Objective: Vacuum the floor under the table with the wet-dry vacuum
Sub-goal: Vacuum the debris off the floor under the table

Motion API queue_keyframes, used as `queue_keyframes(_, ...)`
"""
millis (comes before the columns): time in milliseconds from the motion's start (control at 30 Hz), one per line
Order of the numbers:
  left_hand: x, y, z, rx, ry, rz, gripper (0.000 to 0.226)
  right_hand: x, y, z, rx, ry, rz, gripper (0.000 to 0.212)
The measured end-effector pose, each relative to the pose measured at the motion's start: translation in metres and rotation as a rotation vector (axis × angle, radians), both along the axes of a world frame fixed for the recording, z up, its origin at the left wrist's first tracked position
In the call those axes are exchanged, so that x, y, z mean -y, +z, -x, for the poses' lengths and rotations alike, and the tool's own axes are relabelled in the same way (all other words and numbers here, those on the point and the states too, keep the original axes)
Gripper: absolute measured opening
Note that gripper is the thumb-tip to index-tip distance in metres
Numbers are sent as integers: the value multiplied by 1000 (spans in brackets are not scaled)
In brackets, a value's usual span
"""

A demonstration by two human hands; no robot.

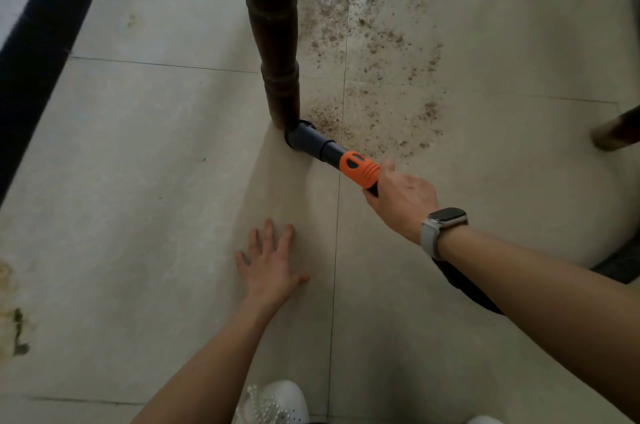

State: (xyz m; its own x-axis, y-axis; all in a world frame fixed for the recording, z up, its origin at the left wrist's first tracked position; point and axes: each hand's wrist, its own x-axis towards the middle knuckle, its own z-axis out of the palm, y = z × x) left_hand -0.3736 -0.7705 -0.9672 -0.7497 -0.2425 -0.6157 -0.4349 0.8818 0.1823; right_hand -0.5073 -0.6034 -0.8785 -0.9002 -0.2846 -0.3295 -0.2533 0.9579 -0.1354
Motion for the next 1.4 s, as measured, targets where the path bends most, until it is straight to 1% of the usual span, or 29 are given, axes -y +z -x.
queue_keyframes(167, -3, 1, 3, 29, 21, -3, 93, -9, 0, 13, 24, -92, -28, 39)
queue_keyframes(300, -4, 1, 3, 26, 31, -4, 92, -4, -1, 21, 54, -126, 8, 41)
queue_keyframes(400, -4, 2, 3, 20, 31, -5, 92, -3, 1, 18, 72, -122, 27, 41)
queue_keyframes(533, -9, 3, 5, 18, 53, -3, 91, -6, 7, 10, 48, -80, 0, 40)
queue_keyframes(833, -14, 3, 7, 48, 103, -23, 89, -52, 18, 13, 119, -171, -29, 44)
queue_keyframes(967, -20, 4, 9, 62, 134, -26, 88, -66, 22, 3, 147, -148, -43, 43)
queue_keyframes(1167, -24, 4, 10, 65, 154, -22, 87, -82, 29, -17, 90, -110, -78, 39)
queue_keyframes(1400, -39, 9, 18, 49, 212, -38, 81, -115, 29, -18, 98, -180, -93, 40)
